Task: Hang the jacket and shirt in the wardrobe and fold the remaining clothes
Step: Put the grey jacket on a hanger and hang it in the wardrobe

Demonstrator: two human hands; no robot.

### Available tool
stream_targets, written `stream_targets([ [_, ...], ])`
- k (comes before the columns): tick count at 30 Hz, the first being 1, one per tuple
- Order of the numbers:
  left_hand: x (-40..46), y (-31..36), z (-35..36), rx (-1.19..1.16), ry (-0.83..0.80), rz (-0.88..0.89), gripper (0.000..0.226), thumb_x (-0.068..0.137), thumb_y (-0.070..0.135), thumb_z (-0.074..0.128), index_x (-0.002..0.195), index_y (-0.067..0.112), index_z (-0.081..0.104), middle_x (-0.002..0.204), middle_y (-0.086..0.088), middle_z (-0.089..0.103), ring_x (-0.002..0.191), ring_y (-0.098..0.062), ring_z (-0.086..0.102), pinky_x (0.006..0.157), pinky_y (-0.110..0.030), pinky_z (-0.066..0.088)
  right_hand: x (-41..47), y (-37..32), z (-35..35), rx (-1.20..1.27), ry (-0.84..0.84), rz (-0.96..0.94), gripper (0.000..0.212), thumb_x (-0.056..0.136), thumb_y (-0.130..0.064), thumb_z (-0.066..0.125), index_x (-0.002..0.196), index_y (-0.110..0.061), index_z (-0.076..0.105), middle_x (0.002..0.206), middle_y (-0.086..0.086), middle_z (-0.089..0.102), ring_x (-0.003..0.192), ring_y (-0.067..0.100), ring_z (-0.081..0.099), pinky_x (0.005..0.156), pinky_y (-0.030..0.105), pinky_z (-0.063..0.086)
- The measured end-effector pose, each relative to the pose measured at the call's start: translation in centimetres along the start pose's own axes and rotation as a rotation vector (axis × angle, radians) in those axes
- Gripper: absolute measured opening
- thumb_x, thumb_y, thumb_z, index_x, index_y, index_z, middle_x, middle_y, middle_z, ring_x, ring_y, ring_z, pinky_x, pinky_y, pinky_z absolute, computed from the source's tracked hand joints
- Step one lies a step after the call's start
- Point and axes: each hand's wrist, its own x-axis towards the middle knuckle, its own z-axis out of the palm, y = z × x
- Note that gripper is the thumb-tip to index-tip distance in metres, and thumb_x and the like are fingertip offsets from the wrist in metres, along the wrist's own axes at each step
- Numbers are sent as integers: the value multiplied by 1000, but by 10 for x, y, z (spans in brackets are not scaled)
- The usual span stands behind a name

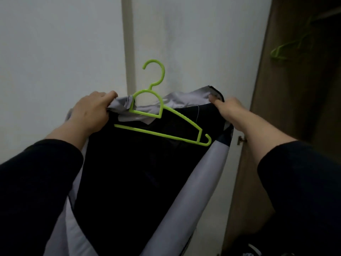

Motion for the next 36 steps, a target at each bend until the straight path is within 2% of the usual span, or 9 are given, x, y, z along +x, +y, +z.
stream_targets([
  [6,48,88,12,170,163,-14,25,73,-3,53,96,5,54,80,-28,57,76,-44,55,58,-40,31,-17,19,-70,-388,176,-293,48,94,-50,48,57,-22,39,59,-3,46,61,25,47,51,36,30],
  [13,80,209,26,-29,188,-262,30,93,7,37,121,9,46,107,-25,59,100,-44,56,80,-44,41,-25,20,-86,-138,252,-125,40,103,-29,35,119,-2,59,124,25,60,115,38,55,89,36,43],
  [17,99,265,27,-158,196,-214,29,89,9,43,118,10,44,107,-21,61,99,-42,57,76,-42,38,-40,31,-76,-215,85,-77,32,100,-29,37,104,-7,61,121,22,60,114,38,54,84,36,40],
  [19,107,276,27,-232,216,-182,29,84,8,47,113,10,45,105,-20,62,97,-42,57,73,-42,37,-40,41,-88,-425,203,-100,30,95,-37,40,90,-13,58,116,13,60,117,34,50,93,41,36],
  [23,120,288,31,-431,268,-128,29,81,5,48,110,9,49,104,-21,62,96,-42,56,75,-43,38,-31,46,-128,-490,640,-265,45,85,-61,48,106,-21,46,119,5,43,115,27,40,96,43,30],
  [26,127,298,34,-540,264,-56,34,78,4,50,112,7,50,104,-22,62,96,-42,55,77,-44,38,-16,42,-153,-537,426,-254,54,89,-55,50,132,-27,37,133,6,47,123,30,46,99,43,34],
  [30,133,311,46,-583,174,63,41,80,5,52,121,7,49,113,-19,54,106,-39,48,82,-45,36,-9,46,-164,-530,338,-234,19,99,-34,41,113,-25,49,113,12,64,105,37,57,77,39,40],
  [33,137,307,56,-476,127,192,45,84,11,52,128,11,46,122,-16,45,111,-37,42,80,-48,41,-12,56,-169,-576,451,-199,22,101,-28,35,117,-28,51,102,9,62,88,31,55,71,35,34],
  [36,143,293,62,-497,161,47,30,88,16,48,118,13,48,113,-17,51,98,-40,54,66,-44,41,-11,60,-178,-683,480,-162,24,102,-30,33,122,-31,47,90,5,52,67,22,42,61,32,31],
])
